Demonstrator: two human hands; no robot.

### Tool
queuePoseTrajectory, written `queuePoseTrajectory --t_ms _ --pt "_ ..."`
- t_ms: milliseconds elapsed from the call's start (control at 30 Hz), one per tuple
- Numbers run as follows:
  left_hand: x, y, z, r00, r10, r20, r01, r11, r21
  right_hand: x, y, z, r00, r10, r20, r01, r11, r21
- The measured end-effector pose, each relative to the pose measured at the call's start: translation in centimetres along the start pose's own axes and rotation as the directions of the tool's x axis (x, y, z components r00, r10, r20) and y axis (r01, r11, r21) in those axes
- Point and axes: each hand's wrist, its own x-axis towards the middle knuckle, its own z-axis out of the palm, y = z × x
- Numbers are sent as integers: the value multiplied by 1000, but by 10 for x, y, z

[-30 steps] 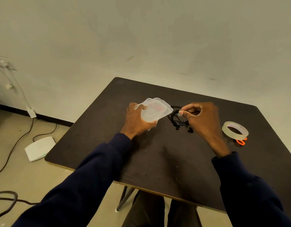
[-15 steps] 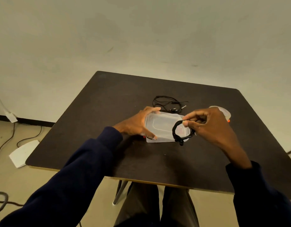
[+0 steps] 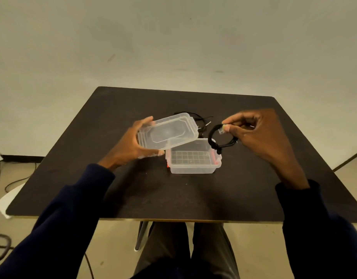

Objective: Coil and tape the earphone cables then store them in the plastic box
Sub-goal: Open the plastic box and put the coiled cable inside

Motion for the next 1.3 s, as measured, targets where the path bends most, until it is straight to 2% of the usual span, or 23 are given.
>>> queuePoseTrajectory --t_ms 67,267,467,533,633,733,867,967,1100,1200,1300 --pt "-9 -5 -6 996 -3 -84 8 998 60 9 1 15 1000 18 -2 -18 999 -51" --pt "-13 -10 -20 982 26 -187 -3 993 121 34 2 62 976 76 202 -43 985 -165" --pt "-14 -16 -30 966 -16 -259 39 995 86 54 18 113 865 149 480 10 950 -313" --pt "-18 -19 -27 968 -35 -249 55 996 75 50 29 127 873 158 462 18 936 -353" --pt "-23 -23 -25 968 -56 -245 76 994 74 39 40 135 934 122 335 13 927 -375" --pt "-23 -24 -23 967 -66 -248 83 995 60 30 47 135 975 41 216 33 943 -330" --pt "-20 -24 -21 964 -63 -259 81 995 59 22 47 129 990 5 144 37 957 -288" --pt "-19 -26 -21 965 -64 -254 83 994 66 23 49 125 971 120 207 -39 933 -359" --pt "-18 -26 -18 966 -65 -249 84 995 62 32 47 129 903 291 317 -114 872 -476" --pt "-18 -27 -16 966 -69 -248 87 994 64 36 44 138 900 303 312 -128 870 -475" --pt "-19 -27 -15 967 -74 -244 91 994 57 35 44 143 929 268 256 -121 873 -473"
